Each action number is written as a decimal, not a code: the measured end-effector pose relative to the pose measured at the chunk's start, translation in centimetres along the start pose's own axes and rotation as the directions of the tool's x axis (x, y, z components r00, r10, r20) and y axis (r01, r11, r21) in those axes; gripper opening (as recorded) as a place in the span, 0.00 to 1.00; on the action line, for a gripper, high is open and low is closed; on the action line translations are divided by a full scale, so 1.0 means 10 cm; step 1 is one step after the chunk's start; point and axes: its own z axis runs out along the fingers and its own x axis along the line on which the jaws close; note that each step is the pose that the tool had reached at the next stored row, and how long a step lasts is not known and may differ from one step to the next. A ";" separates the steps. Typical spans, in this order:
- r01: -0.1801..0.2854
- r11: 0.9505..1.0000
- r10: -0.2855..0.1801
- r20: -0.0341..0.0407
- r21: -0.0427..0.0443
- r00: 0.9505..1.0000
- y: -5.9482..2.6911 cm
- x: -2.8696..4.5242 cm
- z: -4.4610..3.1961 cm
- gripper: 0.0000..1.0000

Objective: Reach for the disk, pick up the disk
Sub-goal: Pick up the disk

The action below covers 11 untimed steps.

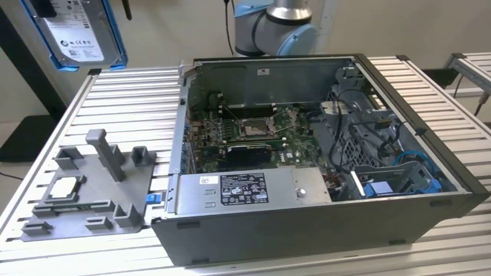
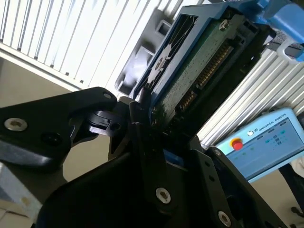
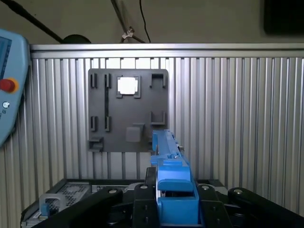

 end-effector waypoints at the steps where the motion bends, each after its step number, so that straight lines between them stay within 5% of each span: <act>1: 0.000 1.000 0.000 0.000 -0.001 1.000 -0.036 -0.001 0.000 0.00; 11: 0.000 1.000 0.000 0.000 -0.007 1.000 -0.409 -0.011 -0.004 0.00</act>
